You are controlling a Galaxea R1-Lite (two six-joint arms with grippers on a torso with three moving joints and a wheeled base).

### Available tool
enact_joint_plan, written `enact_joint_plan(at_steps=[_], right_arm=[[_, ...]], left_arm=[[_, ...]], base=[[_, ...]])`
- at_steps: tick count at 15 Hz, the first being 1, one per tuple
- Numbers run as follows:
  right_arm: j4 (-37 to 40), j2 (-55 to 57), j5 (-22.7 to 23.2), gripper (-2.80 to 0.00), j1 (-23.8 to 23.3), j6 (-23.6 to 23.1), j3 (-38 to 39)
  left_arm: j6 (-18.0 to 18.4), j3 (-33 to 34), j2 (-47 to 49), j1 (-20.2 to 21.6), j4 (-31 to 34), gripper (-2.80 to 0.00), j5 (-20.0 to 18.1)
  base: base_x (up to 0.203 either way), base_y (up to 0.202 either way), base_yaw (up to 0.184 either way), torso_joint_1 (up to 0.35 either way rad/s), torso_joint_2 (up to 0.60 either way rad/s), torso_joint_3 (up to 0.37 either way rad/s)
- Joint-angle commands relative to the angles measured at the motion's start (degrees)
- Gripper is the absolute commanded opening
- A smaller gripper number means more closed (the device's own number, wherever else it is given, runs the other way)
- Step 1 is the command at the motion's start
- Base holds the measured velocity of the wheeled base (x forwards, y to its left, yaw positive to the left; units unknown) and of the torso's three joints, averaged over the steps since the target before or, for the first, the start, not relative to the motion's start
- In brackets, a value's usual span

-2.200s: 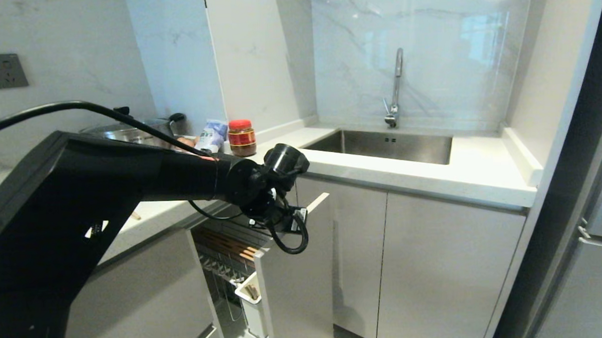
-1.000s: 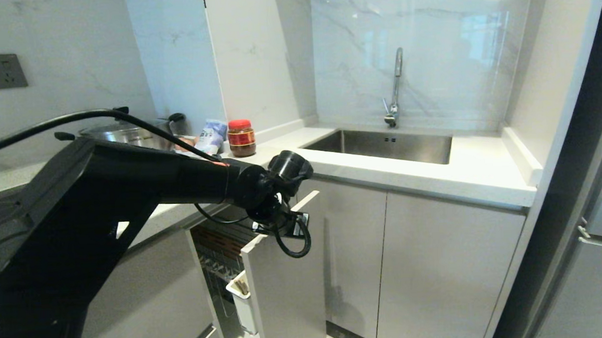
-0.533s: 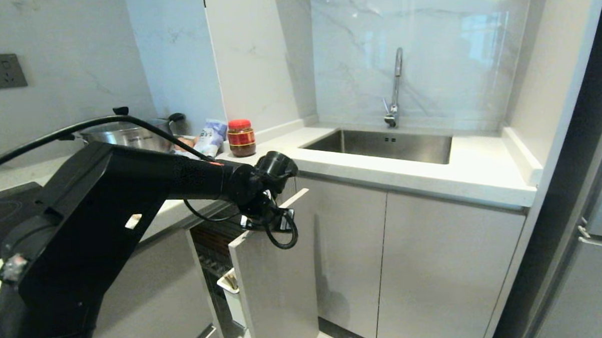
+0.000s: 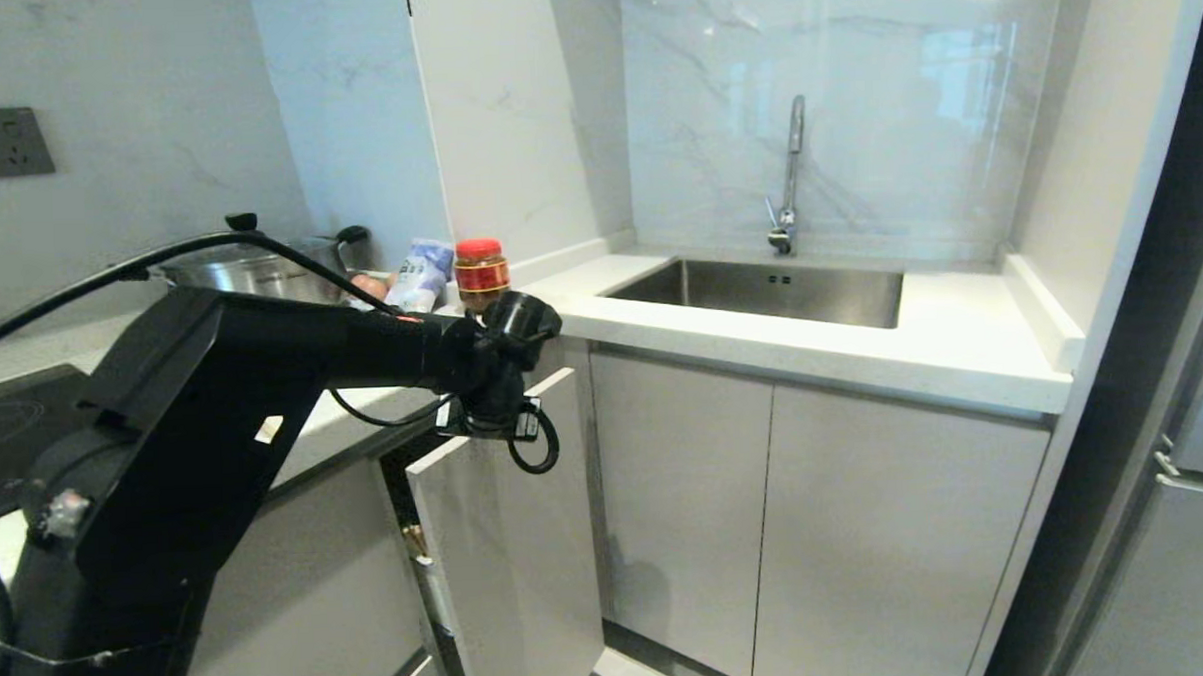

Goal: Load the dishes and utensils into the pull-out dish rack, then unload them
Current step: Close the cupboard

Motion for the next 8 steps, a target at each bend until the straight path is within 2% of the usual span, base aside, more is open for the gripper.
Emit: enact_joint_plan(at_steps=[1, 5, 8], right_arm=[[-0.05, -0.24, -0.01, -2.80, 0.01, 0.02, 0.00], [-0.05, -0.24, -0.01, -2.80, 0.01, 0.02, 0.00], [-0.05, -0.24, -0.01, -2.80, 0.10, 0.02, 0.00]], left_arm=[[0.10, -2.78, 3.06, 2.42, 0.14, -2.80, 3.59], [0.57, -4.55, 4.53, 4.01, 0.22, -2.80, 5.25], [0.35, -3.31, 3.44, 1.88, 0.30, -2.80, 5.37]], base=[[0.000, 0.000, 0.000, 0.000, 0.00, 0.000], [0.000, 0.000, 0.000, 0.000, 0.00, 0.000], [0.000, 0.000, 0.000, 0.000, 0.00, 0.000]])
